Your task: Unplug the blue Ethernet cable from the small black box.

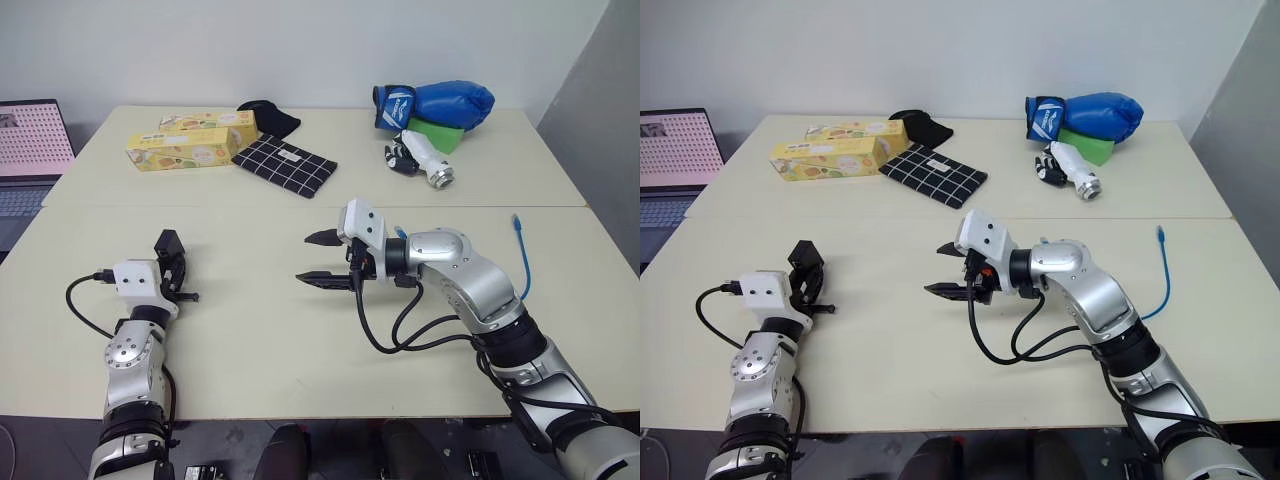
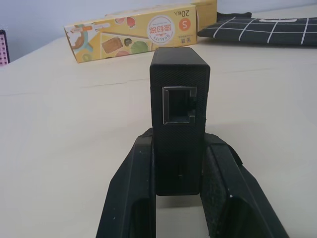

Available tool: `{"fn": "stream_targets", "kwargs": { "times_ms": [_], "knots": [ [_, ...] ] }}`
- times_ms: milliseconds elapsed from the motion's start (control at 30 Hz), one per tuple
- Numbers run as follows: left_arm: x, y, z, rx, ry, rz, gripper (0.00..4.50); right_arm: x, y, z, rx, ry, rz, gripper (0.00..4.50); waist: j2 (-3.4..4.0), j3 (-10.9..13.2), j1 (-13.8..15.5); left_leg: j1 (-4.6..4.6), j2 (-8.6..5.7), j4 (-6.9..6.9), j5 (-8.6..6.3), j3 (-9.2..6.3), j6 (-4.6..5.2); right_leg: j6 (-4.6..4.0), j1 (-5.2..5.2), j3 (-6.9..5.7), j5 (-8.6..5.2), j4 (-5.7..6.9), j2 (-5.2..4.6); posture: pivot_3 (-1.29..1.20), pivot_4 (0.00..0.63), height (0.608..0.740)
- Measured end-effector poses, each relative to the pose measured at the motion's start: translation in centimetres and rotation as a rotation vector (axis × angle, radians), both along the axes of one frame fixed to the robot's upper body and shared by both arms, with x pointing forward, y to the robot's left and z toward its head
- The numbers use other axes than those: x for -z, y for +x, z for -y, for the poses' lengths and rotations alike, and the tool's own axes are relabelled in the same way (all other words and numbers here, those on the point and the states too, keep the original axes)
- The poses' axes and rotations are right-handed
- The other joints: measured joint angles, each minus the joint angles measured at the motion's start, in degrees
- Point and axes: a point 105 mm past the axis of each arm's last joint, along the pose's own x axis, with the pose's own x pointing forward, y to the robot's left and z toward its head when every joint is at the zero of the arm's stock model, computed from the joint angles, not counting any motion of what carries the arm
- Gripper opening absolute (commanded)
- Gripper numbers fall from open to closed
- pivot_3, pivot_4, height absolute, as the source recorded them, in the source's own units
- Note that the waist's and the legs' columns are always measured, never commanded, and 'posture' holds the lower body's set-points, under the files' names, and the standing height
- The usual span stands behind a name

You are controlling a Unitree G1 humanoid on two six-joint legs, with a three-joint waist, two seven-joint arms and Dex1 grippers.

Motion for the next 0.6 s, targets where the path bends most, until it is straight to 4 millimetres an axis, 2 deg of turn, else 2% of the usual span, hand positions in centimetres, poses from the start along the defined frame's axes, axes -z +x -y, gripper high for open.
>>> {"fn": "stream_targets", "kwargs": {
  "times_ms": [200,333,500,600],
  "knots": [
    [0.3,-0.6,-0.5,0.008,-0.053,-0.002,3.07,0.1,0.1,0.1,0.006,-0.008,-0.003,3.43,0.05,0.0,-0.5,0.05,0.02,-0.02,0.0,0.05,0.0,0.0,0.0,0.07,0.0,0.01,0.05,0.0,0.15,0.74],
    [0.4,-1.0,-0.5,0.007,-0.053,-0.021,3.76,0.2,0.0,0.1,0.008,-0.011,-0.011,3.43,0.05,0.0,-0.7,0.04,0.04,-0.02,-0.01,0.07,0.0,0.0,0.0,0.11,0.0,0.0,0.02,0.0,0.15,0.74],
    [0.4,-2.8,-0.5,-0.019,-0.017,-0.107,3.76,0.3,-0.2,0.2,0.017,-0.021,-0.029,3.43,0.05,0.0,-1.2,0.03,0.12,-0.06,-0.01,0.03,0.01,0.0,-0.01,0.13,0.0,-0.02,0.0,0.0,0.15,0.74],
    [0.4,-4.3,-0.1,0.015,0.047,-0.191,3.76,0.5,-0.3,1.0,0.036,-0.021,-0.05,3.43,0.04,0.0,-1.2,0.0,0.14,-0.07,-0.01,0.0,0.01,0.0,-0.01,0.12,0.0,-0.04,-0.01,0.0,0.15,0.74]
  ]
}}
